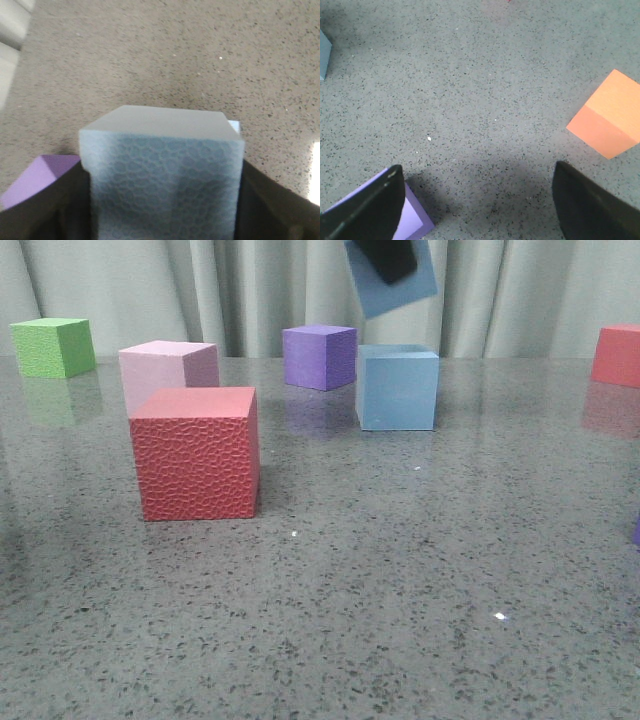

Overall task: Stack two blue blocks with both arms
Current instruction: 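Carry the light blue cube with the left gripper above the placed cube, then lower the held cube onto the placed light blue cube and align it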

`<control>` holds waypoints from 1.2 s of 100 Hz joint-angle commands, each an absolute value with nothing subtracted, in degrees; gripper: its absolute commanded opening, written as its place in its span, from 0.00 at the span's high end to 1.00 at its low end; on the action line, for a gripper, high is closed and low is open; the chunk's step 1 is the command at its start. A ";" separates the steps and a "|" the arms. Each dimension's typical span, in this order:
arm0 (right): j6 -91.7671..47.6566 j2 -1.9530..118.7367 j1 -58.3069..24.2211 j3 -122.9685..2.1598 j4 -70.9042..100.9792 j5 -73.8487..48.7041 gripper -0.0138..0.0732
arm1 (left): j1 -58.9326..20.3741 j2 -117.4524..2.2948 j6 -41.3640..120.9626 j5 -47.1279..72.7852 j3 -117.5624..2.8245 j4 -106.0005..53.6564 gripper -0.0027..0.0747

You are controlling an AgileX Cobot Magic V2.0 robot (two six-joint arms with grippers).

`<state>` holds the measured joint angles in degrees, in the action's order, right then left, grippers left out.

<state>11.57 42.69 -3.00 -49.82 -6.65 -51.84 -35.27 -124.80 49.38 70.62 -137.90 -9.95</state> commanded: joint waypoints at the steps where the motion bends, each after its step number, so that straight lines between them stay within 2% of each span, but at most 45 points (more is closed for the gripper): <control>1: 11.16 42.33 -2.69 -51.25 -7.83 -48.73 0.15 | -35.98 -122.13 49.72 69.08 -139.72 -11.65 0.65; 120: 11.16 42.33 -2.69 -51.25 -7.83 -48.65 0.15 | -35.98 -122.39 51.23 71.29 -139.72 -12.72 0.65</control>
<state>11.57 42.69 -3.00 -49.82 -6.68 -51.84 -35.40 -126.08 51.36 72.22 -137.90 -11.00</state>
